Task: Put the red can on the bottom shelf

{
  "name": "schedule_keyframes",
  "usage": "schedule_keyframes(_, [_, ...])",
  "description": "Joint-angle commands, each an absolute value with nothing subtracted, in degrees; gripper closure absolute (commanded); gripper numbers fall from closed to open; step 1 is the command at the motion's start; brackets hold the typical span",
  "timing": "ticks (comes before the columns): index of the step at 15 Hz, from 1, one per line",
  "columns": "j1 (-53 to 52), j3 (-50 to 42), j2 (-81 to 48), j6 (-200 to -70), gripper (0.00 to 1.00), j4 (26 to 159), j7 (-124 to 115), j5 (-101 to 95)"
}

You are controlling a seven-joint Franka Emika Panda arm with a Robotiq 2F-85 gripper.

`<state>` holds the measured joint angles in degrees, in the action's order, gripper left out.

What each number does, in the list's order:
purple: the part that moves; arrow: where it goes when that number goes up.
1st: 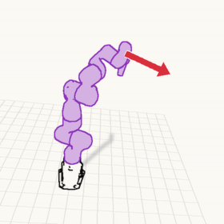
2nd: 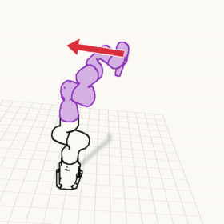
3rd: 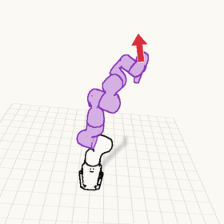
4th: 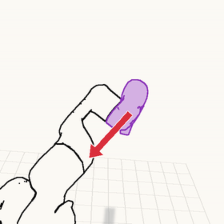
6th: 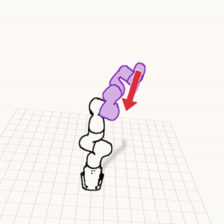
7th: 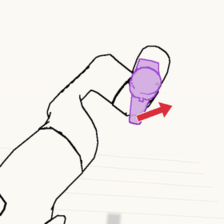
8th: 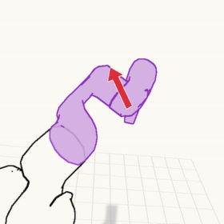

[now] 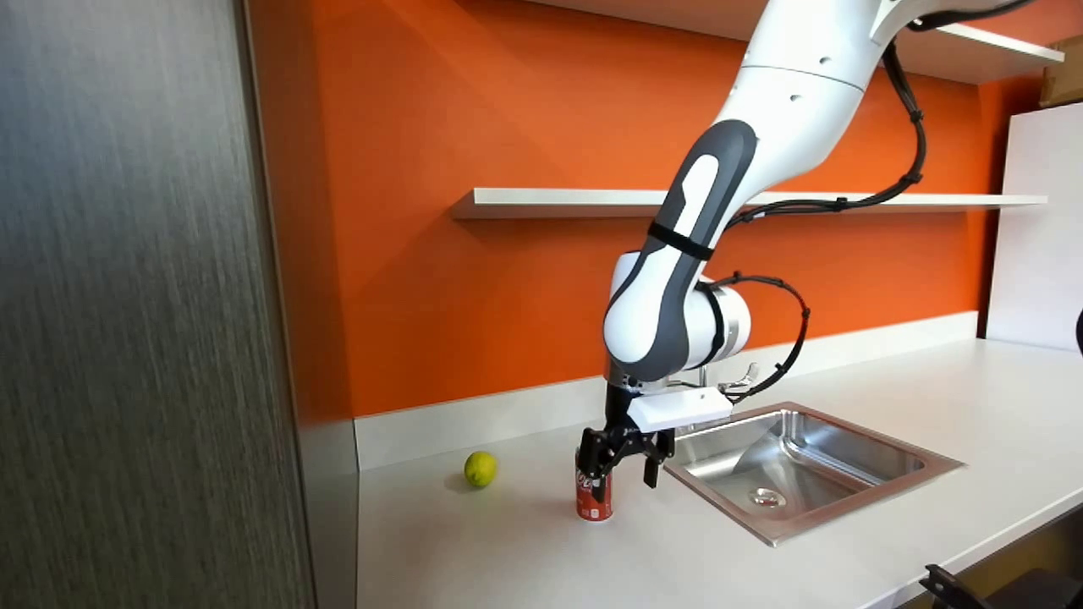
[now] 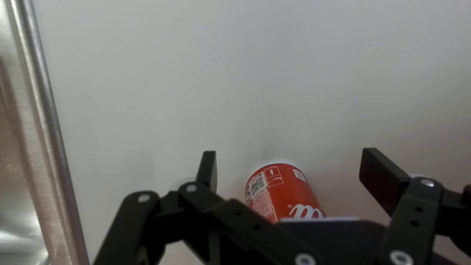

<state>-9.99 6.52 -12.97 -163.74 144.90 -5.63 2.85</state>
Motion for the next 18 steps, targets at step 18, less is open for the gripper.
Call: schedule_keyframes(18, [-22.4, -5.1, -19.0, -184.0, 0.00, 143.4, -7.9, 1.8])
